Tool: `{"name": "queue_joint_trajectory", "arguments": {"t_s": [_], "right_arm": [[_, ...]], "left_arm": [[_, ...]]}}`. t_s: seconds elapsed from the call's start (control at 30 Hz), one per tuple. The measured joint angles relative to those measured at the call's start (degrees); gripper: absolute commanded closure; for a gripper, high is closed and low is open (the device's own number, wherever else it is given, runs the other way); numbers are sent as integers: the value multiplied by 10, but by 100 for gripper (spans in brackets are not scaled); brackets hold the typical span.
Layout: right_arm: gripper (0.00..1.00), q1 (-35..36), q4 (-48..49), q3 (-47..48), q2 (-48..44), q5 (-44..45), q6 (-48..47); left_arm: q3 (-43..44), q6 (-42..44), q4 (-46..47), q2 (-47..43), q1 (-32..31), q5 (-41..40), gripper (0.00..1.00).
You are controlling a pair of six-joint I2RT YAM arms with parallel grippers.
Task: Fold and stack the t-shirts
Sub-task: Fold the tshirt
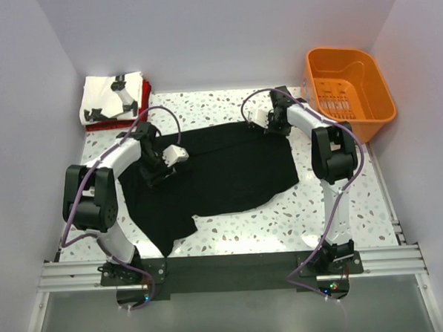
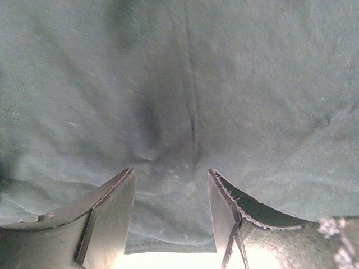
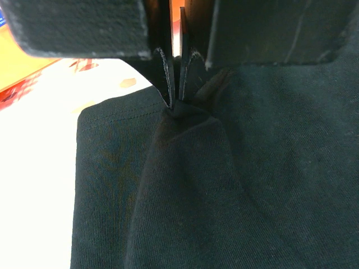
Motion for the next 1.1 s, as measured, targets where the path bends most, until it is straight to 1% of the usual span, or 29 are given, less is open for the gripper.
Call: {"name": "queue_joint_trajectory", "arguments": {"t_s": [0.33, 0.4, 0.47, 0.5, 0.57, 0.6, 0.83, 0.9, 1.1], "right_arm": [[100, 0, 0, 0, 0, 0, 0], [100, 0, 0, 0, 0, 0, 0], [100, 0, 0, 0, 0, 0, 0], [100, 0, 0, 0, 0, 0, 0], [100, 0, 0, 0, 0, 0, 0], [100, 0, 0, 0, 0, 0, 0], [100, 0, 0, 0, 0, 0, 0], [100, 0, 0, 0, 0, 0, 0], [100, 0, 0, 0, 0, 1, 0]], "left_arm": [[-19, 0, 0, 6, -1, -42, 46], [-20, 1, 2, 12, -1, -50, 49], [-20, 0, 5, 16, -1, -55, 54], [-20, 0, 6, 16, -1, -56, 61], [-20, 0, 8, 17, -1, -59, 68], [-20, 0, 10, 17, -1, -60, 75], [-12, 0, 4, 17, -1, -62, 96], [-4, 2, -5, 15, -1, -59, 100], [28, 13, -57, 6, -8, -23, 100]]}}
